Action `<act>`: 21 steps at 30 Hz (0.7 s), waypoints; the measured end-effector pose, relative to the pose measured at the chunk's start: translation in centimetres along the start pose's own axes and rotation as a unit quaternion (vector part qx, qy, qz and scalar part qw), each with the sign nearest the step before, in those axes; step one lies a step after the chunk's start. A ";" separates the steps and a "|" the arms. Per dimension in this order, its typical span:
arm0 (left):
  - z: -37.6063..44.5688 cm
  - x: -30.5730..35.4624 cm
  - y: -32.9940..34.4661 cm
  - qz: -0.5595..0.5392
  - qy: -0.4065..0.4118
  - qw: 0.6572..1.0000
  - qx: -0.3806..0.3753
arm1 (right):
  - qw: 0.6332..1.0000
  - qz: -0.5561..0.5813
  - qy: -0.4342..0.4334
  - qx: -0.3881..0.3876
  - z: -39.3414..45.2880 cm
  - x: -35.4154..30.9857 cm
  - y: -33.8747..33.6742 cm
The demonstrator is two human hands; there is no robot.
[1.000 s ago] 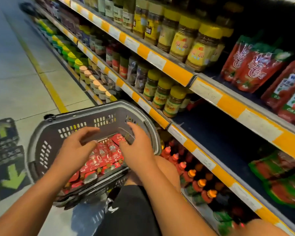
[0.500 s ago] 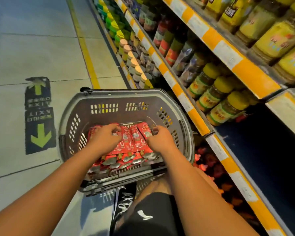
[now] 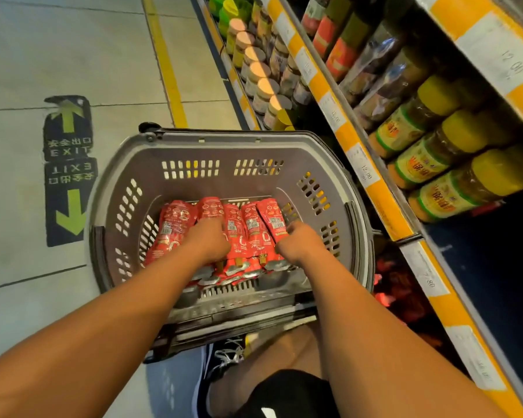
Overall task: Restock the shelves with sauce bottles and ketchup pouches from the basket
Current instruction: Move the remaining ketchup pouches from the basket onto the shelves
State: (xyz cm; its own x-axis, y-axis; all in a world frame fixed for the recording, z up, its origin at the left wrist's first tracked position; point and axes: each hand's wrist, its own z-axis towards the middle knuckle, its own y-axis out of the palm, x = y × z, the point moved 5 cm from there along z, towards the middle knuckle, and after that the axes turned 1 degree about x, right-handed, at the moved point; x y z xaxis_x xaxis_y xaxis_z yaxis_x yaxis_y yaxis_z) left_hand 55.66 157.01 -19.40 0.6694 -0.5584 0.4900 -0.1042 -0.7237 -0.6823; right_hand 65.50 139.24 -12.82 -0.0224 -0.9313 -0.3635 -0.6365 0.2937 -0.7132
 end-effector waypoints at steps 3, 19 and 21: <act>0.9 -1.2 2.1 0.049 -0.018 0.999 -0.015 | 1.000 -0.009 0.006 -0.008 1.6 0.7 0.3; 3.4 -2.2 5.6 0.206 -0.045 0.976 -0.048 | 0.993 -0.023 0.070 -0.095 8.9 5.6 2.2; 3.4 -2.1 5.8 0.209 -0.049 0.976 -0.044 | 0.990 -0.019 0.074 -0.118 9.4 5.7 2.9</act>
State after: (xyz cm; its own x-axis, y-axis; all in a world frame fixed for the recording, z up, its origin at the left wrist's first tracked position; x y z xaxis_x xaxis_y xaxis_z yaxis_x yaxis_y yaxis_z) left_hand 56.18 155.39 -26.20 0.6217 -0.7737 0.1217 -0.4432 -0.4756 -0.7599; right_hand 70.82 136.82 -22.60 -0.0957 -0.9672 -0.2353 -0.8015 0.2151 -0.5579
